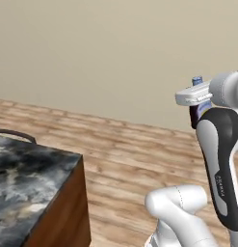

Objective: The dining table condiment station is running low on condiment bottle. Refill the condiment station by opening the cabinet and taking the condiment bottle from the cabinet and placing it on the dining table.

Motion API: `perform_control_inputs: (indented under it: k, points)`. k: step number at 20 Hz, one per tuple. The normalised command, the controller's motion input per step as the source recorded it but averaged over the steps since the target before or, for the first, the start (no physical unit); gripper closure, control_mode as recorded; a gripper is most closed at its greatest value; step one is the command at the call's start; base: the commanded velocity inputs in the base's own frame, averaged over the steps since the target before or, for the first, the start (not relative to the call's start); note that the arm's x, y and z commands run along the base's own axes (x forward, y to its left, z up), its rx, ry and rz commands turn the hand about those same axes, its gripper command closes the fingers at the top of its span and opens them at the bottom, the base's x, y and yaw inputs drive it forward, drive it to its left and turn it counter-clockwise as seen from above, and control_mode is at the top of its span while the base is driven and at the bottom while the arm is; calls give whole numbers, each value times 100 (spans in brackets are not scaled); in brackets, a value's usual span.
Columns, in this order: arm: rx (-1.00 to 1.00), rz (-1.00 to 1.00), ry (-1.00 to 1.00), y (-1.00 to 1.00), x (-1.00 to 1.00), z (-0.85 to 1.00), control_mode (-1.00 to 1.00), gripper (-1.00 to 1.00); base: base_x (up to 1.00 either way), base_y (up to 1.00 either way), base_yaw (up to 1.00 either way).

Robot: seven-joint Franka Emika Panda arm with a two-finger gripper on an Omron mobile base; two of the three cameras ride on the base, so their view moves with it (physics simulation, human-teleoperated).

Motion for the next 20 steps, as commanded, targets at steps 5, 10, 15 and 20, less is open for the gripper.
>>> perform_control_inputs:
  k: [5, 10, 15, 20]
  points:
    - [0, 0, 0, 0, 0, 0, 100, 100, 100, -27, 57]
    - [0, 0, 0, 0, 0, 0, 100, 100, 100, -27, 60]
    - [0, 0, 0, 0, 0, 0, 100, 100, 100, -33, 61]
    - [0, 0, 0, 0, 0, 0, 100, 100, 100, -38, 61]
